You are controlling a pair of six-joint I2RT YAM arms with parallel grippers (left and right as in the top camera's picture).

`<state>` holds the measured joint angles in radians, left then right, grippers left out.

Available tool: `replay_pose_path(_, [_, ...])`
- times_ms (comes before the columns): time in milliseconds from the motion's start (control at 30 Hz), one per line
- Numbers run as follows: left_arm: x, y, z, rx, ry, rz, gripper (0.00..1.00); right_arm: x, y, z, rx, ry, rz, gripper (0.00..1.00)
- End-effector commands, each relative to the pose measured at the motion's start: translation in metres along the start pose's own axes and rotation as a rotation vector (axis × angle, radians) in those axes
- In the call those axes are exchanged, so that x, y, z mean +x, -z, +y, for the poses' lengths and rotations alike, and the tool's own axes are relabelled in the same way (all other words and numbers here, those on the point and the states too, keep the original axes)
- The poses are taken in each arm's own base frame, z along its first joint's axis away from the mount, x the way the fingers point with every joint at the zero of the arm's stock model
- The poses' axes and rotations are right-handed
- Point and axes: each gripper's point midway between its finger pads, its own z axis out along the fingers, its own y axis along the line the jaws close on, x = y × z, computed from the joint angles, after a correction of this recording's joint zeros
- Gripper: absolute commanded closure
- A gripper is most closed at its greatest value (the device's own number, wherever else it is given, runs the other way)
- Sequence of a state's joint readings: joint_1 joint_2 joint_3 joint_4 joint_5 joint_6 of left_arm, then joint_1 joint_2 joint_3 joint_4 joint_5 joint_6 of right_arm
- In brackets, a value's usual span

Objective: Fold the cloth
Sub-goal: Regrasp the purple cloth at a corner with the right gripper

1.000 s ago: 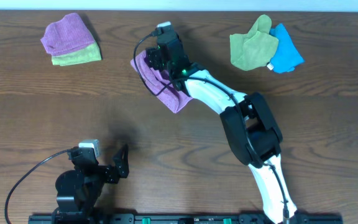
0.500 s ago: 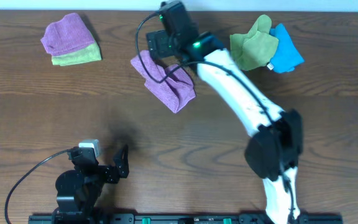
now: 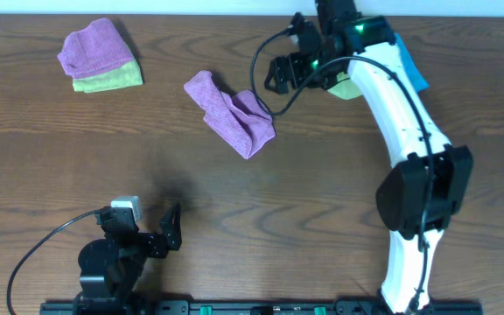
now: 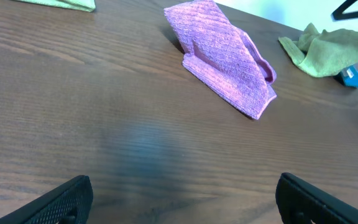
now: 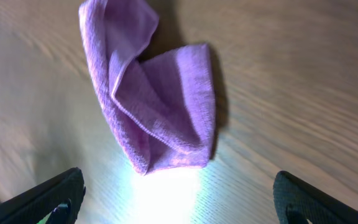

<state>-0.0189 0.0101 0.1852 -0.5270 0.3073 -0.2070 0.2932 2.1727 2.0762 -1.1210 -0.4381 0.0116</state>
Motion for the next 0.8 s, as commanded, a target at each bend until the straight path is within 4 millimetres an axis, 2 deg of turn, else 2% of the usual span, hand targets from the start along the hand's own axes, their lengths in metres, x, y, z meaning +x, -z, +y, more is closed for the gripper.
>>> replay_pose_path(0, [0.001, -0.001, 0.0, 0.001, 0.002, 0.0, 0.05, 0.018, -0.033, 0.006, -0.054, 0.091, 0.09, 0.05])
replay_pose_path(133, [0.001, -0.001, 0.0, 0.001, 0.002, 0.0, 0.05, 0.035, -0.06, -0.004, -0.059, 0.132, 0.169, 0.07])
replay_pose_path(267, [0.001, -0.001, 0.0, 0.001, 0.002, 0.0, 0.05, 0.048, -0.077, -0.008, -0.073, 0.188, 0.223, 0.08])
replay_pose_path(667, [0.001, -0.001, 0.0, 0.0, 0.001, 0.0, 0.05, 0.055, -0.116, 0.001, -0.068, 0.257, 0.254, 0.11])
replay_pose_path(767, [0.001, -0.001, 0.0, 0.0, 0.002, 0.0, 0.05, 0.061, -0.129, -0.002, -0.048, 0.263, 0.277, 0.13])
